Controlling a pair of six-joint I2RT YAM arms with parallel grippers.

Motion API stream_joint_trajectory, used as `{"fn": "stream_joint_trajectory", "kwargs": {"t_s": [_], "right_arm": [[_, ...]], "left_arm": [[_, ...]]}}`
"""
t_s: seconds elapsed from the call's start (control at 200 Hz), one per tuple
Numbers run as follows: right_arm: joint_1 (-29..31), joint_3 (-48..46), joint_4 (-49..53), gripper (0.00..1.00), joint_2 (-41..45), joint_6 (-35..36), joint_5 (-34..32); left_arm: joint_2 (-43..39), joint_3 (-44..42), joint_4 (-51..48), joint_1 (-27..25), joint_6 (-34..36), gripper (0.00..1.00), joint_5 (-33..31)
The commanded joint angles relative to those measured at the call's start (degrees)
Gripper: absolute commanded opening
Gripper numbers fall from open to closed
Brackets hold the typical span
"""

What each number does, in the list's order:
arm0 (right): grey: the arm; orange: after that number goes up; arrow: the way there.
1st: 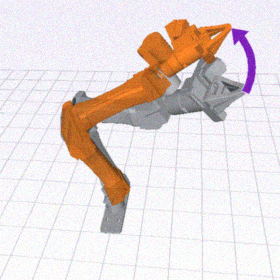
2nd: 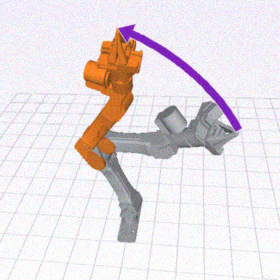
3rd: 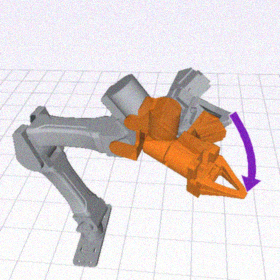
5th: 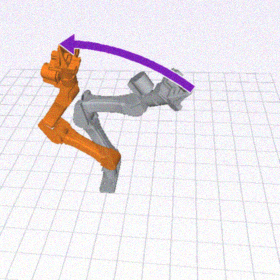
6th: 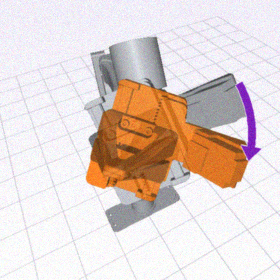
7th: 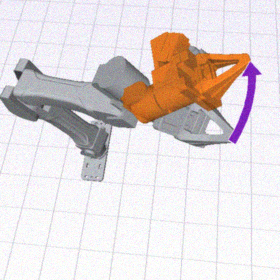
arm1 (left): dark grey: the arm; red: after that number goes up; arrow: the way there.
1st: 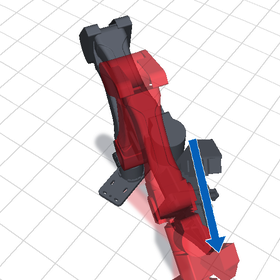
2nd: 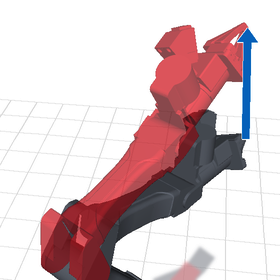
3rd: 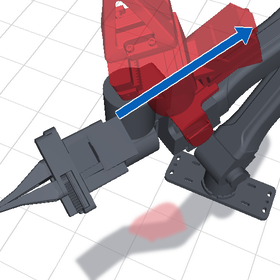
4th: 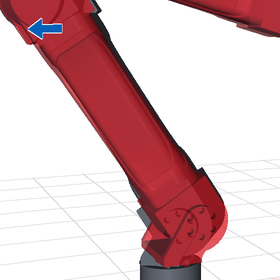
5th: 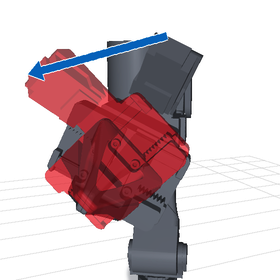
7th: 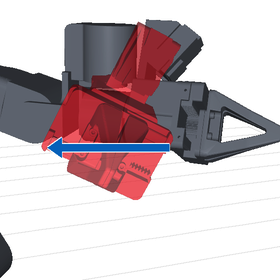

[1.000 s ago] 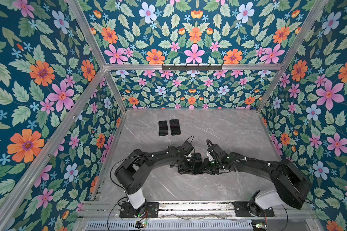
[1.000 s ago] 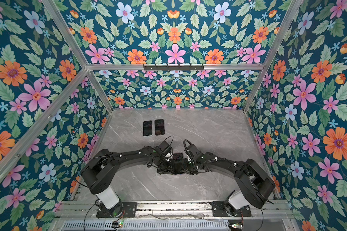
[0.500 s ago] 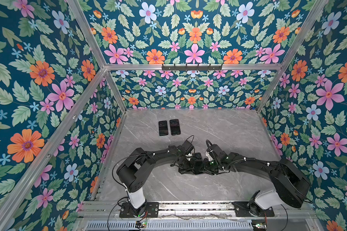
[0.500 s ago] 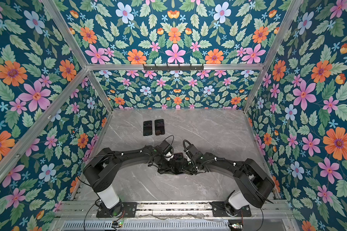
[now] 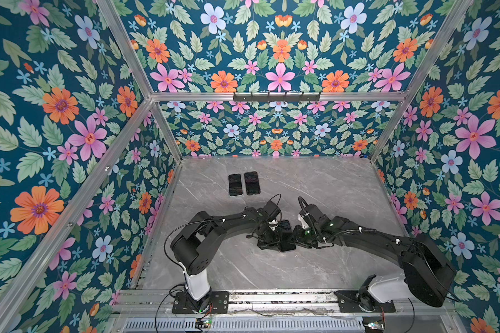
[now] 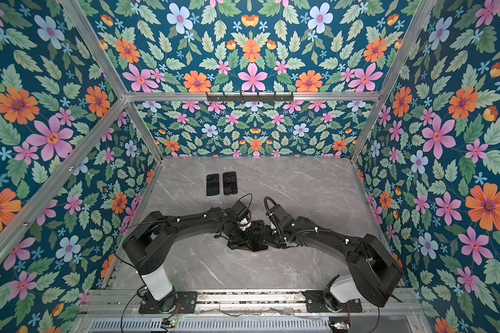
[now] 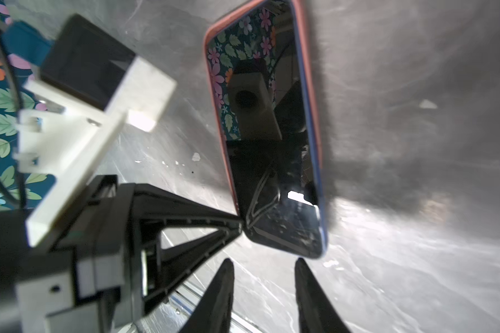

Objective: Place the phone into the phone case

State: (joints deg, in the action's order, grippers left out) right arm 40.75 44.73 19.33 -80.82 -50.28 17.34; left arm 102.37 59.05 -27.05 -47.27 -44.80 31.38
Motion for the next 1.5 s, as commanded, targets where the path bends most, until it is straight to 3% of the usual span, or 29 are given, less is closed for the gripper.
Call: {"fn": "stream_joint_trajectory", "kwargs": {"t_s": [0.0, 0.32, 0.535, 0.765, 1.235, 1.495], "right_arm": [[-2.3, -1.4, 0.4, 0.36, 0.7, 3.8, 1.4], [-6.9, -3.5, -6.2, 0.37, -2.5, 6.6, 10.3], [-6.9, -3.1, -8.9, 0.35, -5.9, 5.7, 13.3], [-6.9, -3.6, -9.2, 0.32, -6.4, 5.5, 13.3], [-5.0, -3.2, -11.8, 0.2, -8.6, 3.5, 13.3], [-4.5, -3.1, -12.2, 0.17, -8.9, 3.1, 13.0]], "left_arm": [[-0.1, 0.6, -3.5, 0.2, 1.3, 0.05, -8.1], [-2.2, -0.5, -0.8, 2.4, 0.9, 0.26, -7.3], [-2.5, -0.8, 2.0, 2.8, 0.8, 0.32, -4.7], [-2.8, -3.9, 6.1, 2.7, -0.8, 0.31, -1.4], [-1.5, -5.2, 8.3, 2.4, -0.9, 0.27, -0.7], [-1.1, -5.3, 8.5, 2.3, -0.9, 0.19, -1.0]]}}
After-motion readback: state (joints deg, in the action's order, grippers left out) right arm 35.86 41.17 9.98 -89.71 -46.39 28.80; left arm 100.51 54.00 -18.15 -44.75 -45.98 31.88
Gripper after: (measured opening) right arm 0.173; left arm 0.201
